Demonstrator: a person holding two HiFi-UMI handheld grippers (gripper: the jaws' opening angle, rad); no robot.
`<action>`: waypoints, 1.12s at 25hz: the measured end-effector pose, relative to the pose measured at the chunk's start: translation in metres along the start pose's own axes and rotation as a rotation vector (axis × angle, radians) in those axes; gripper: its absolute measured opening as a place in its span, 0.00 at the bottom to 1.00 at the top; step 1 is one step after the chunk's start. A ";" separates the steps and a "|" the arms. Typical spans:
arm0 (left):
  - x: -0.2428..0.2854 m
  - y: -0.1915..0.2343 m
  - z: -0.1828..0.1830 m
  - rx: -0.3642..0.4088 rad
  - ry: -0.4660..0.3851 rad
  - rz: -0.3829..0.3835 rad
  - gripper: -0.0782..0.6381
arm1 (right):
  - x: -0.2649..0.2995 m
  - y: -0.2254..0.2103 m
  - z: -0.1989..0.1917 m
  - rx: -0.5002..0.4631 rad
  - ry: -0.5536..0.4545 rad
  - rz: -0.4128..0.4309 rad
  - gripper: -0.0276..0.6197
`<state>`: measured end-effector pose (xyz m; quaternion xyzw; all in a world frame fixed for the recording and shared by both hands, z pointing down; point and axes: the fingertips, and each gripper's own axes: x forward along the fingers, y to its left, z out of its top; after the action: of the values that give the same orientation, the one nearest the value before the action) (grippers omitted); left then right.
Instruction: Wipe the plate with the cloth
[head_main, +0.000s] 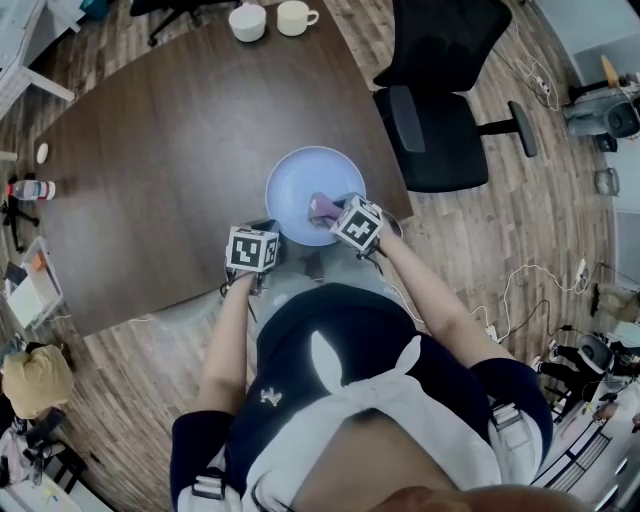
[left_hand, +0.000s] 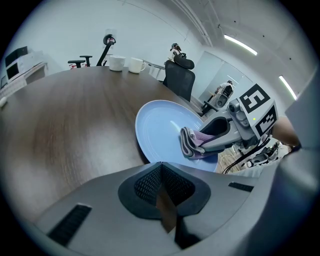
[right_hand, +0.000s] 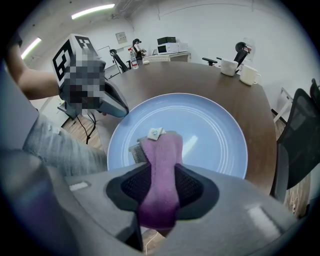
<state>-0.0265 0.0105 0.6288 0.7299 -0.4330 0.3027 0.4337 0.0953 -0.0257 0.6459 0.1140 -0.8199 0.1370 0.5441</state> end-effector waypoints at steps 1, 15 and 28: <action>0.001 -0.001 0.000 -0.002 0.000 0.003 0.12 | 0.000 -0.002 -0.001 0.002 0.000 0.002 0.26; 0.000 0.001 0.002 0.011 0.018 0.048 0.12 | -0.003 -0.022 0.001 0.002 -0.005 0.001 0.26; 0.000 0.001 0.001 0.011 0.004 0.089 0.12 | -0.001 -0.040 0.008 -0.009 0.002 -0.001 0.26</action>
<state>-0.0273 0.0092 0.6281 0.7118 -0.4625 0.3254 0.4166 0.1019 -0.0658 0.6455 0.1117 -0.8200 0.1332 0.5454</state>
